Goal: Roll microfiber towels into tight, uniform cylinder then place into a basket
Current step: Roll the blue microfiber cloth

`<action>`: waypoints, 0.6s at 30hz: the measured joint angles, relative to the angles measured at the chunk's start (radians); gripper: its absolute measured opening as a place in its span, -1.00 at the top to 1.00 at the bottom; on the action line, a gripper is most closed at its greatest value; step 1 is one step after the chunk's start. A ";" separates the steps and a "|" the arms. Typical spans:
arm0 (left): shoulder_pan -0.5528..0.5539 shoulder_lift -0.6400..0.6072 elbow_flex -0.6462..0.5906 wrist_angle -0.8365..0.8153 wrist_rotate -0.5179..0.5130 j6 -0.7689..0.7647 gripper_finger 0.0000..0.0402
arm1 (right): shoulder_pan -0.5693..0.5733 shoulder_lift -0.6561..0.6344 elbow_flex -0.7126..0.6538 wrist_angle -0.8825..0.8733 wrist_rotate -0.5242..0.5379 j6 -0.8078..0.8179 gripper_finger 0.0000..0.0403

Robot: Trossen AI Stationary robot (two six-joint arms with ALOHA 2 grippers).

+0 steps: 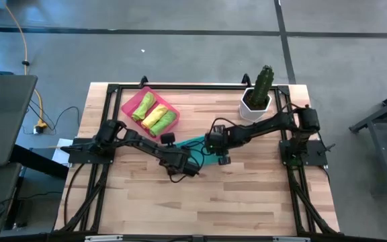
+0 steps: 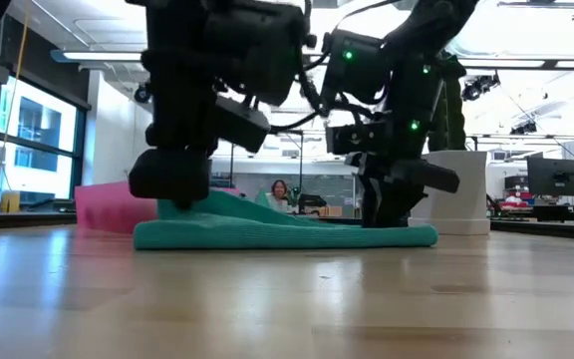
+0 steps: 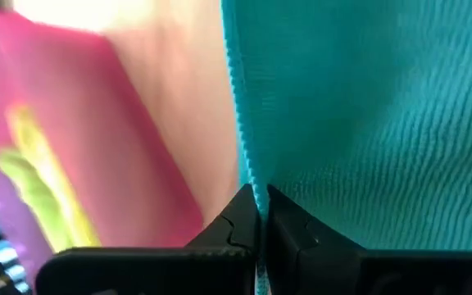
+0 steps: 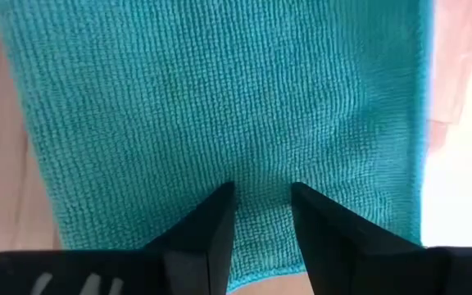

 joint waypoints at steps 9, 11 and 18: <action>0.043 0.000 -0.025 0.026 0.062 -0.013 1.00 | 0.004 0.003 0.000 0.000 0.059 0.009 0.42; 0.044 0.000 -0.025 0.052 0.085 0.001 0.99 | 0.003 0.003 0.000 -0.001 0.058 0.009 0.42; 0.044 0.000 -0.025 0.091 0.116 0.037 0.65 | 0.006 0.003 0.000 -0.002 0.059 0.009 0.42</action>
